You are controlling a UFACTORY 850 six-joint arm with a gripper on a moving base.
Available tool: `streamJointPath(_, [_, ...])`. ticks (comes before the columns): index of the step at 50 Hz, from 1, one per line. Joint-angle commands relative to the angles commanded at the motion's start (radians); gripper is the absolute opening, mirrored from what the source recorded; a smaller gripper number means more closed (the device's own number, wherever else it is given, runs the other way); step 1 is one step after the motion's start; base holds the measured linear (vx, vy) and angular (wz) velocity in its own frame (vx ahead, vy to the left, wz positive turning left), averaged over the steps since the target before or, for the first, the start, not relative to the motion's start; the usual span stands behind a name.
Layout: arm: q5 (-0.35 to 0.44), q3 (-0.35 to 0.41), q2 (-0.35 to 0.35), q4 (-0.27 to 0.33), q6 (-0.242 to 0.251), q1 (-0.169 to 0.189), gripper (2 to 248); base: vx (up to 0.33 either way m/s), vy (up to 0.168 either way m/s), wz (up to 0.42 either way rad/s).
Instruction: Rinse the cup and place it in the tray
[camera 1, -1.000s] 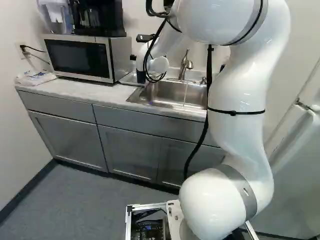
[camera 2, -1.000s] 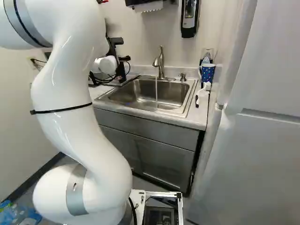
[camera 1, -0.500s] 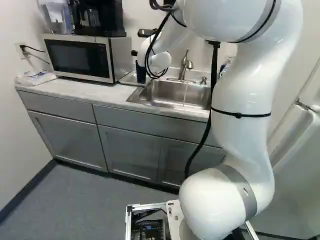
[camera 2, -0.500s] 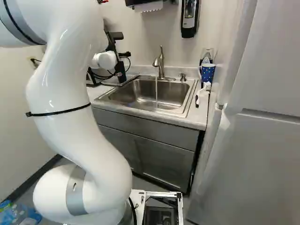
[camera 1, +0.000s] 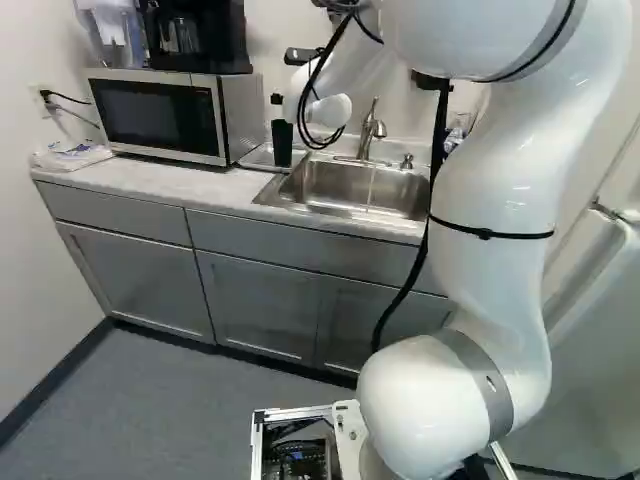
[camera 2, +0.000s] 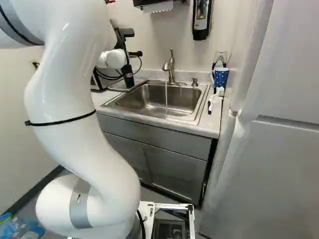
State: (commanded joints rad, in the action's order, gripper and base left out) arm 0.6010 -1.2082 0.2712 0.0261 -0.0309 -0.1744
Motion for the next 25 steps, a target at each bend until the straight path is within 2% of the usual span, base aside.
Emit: streamJointPath(25, [-0.056, -0.017, -0.032, 0.0, 0.0, 0.041, 247, 0.0, 0.0, 0.0])
